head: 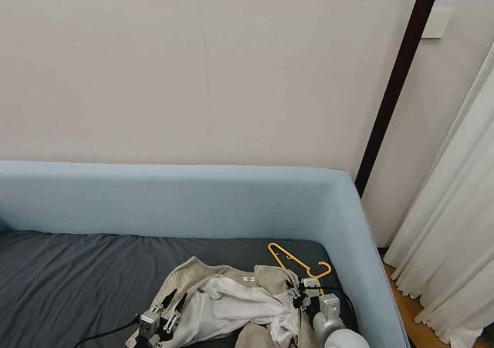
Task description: Pick up the clothes from the sofa and hang them on the clothes hanger.
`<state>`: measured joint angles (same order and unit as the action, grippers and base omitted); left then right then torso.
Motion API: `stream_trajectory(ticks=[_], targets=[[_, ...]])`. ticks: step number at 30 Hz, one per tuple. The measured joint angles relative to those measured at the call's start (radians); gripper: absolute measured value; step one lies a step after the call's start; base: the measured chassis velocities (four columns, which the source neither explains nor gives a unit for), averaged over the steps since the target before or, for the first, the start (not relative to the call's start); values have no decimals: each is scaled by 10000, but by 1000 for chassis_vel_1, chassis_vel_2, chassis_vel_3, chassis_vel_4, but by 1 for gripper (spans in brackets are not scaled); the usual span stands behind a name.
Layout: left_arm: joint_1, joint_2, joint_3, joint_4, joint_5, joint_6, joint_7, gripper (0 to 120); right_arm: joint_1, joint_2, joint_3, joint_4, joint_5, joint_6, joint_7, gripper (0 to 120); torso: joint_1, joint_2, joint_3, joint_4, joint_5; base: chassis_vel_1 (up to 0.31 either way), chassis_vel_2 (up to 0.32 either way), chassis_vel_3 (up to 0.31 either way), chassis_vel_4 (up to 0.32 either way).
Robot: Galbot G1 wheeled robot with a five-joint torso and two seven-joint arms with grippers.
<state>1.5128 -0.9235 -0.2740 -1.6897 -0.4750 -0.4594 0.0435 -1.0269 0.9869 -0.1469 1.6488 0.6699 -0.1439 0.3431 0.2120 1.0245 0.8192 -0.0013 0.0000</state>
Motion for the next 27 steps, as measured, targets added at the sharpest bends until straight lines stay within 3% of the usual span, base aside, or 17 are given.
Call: stream_trajectory(ticks=[4,9,14,15,17,19,20,22,23,24,27], targets=[[49,158,-262,-604,-370,-71,-153,69,-190,-160,121,105,-181,93,-207,77,0,0,0,1,-1,0,0,0,0],[-697,428,-305,-532,-1272,268,-280,82,-285,-215,273,161,-236,125,-217,91,0,0,0,-4,0,0,0,0,0],[-2336,1229,30,794,-3804,1425,81,100,-112,-295,124,233,-209,126,-101,100,1,0,2,-8,-5,0,0,0,0],[-2336,1229,30,794,-3804,1425,81,100,-112,-295,124,233,-209,126,-101,100,1,0,2,-8,-5,0,0,0,0],[-3052,1569,261,1588,-4665,1755,695,100,193,-284,-173,170,-119,115,-73,100,1,-1,2,7,0,0,0,0,0],[-3935,1863,771,2462,-5327,1947,1450,100,360,-260,-387,151,-83,95,-43,100,1,-1,2,1,-5,0,0,0,0],[-3935,1863,771,2462,-5327,1947,1450,100,360,-260,-387,151,-83,95,-43,100,1,-1,2,1,-5,0,0,0,0],[-4595,2023,1288,3031,-5558,1963,1819,100,460,-230,-510,140,-72,81,-39,100,1,-1,2,1,3,0,0,0,0],[-5699,2123,2388,3870,-5710,1947,2441,100,433,-223,-502,199,-83,56,3,100,2,-1,3,-1,-2,0,0,0,0],[-6263,2112,2902,4301,-5811,1940,2902,100,386,-227,-454,245,-92,42,45,100,2,-1,3,-5,-11,0,0,0,0],[-7124,1981,3673,5067,-6148,1984,3867,100,290,-265,-314,334,-110,19,128,100,2,-1,2,-8,5,0,0,0,0]])
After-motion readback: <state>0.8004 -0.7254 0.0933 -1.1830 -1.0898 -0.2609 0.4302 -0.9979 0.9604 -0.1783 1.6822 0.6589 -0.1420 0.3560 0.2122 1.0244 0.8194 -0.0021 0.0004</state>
